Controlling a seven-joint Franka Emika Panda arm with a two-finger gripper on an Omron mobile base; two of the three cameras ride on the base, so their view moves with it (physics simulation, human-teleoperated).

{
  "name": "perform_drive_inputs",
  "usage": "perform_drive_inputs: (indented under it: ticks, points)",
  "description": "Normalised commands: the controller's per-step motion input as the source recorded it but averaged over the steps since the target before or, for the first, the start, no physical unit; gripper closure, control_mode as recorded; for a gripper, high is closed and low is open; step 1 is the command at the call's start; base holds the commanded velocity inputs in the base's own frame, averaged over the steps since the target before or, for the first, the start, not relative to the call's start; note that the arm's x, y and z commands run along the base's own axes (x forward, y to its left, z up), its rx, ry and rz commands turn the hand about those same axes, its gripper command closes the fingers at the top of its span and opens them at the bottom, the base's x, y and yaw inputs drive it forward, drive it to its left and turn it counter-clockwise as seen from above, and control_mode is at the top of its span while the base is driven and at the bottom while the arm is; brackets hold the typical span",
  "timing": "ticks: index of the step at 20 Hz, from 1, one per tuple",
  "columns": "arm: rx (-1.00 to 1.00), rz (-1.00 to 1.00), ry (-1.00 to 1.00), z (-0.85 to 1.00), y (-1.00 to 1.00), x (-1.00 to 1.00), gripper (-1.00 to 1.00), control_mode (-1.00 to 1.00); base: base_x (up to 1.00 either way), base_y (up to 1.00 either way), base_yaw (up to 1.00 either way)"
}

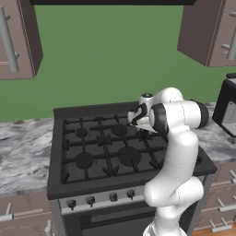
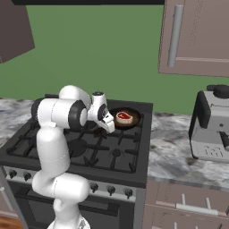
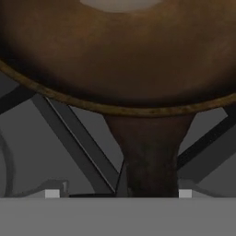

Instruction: Pick up the pan with the steak in it and place it on the dining table. Then place the steak on the plate.

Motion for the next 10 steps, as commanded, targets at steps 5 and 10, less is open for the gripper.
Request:
perform_drive_inputs:
  ticks: [5, 10]
  points:
    - [0.0, -0.02, 0.0, 0.09, 0.0, 0.01, 1.0, -1.0, 0.0, 0.0, 0.0]
    - [0.01, -0.04, -0.03, 0.43, 0.01, -0.08, 1.0, -1.0, 0.0, 0.0, 0.0]
